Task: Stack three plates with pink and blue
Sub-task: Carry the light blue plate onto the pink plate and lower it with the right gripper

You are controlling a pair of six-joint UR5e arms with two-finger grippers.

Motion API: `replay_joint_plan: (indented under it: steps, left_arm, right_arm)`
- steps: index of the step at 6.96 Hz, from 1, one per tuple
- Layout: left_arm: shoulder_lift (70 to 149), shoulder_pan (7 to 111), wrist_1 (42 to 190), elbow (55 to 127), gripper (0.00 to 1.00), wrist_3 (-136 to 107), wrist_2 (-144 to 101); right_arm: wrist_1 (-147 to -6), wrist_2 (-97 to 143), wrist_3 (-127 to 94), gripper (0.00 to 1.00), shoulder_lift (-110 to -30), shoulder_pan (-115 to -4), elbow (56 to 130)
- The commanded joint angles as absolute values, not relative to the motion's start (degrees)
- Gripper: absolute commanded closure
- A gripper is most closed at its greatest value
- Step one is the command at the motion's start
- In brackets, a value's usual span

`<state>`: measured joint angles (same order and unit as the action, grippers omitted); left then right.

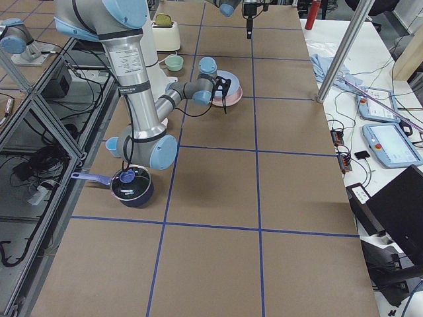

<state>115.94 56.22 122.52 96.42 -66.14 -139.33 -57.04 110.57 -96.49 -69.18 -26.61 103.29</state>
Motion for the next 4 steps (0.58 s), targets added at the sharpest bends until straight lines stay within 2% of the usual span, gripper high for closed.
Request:
replay_joint_plan:
  steps: [1, 4]
  left_arm:
    - [115.9, 56.2, 122.5, 96.4, 0.18, -66.2, -139.3]
    - [115.8, 56.2, 122.5, 96.4, 0.18, -66.1, -139.3]
  right_arm:
    - [-57.1, 110.1, -96.4, 1.0, -69.2, -26.9, 103.2]
    - [-58.5, 109.9, -96.5, 1.0, -69.2, -27.0, 103.0]
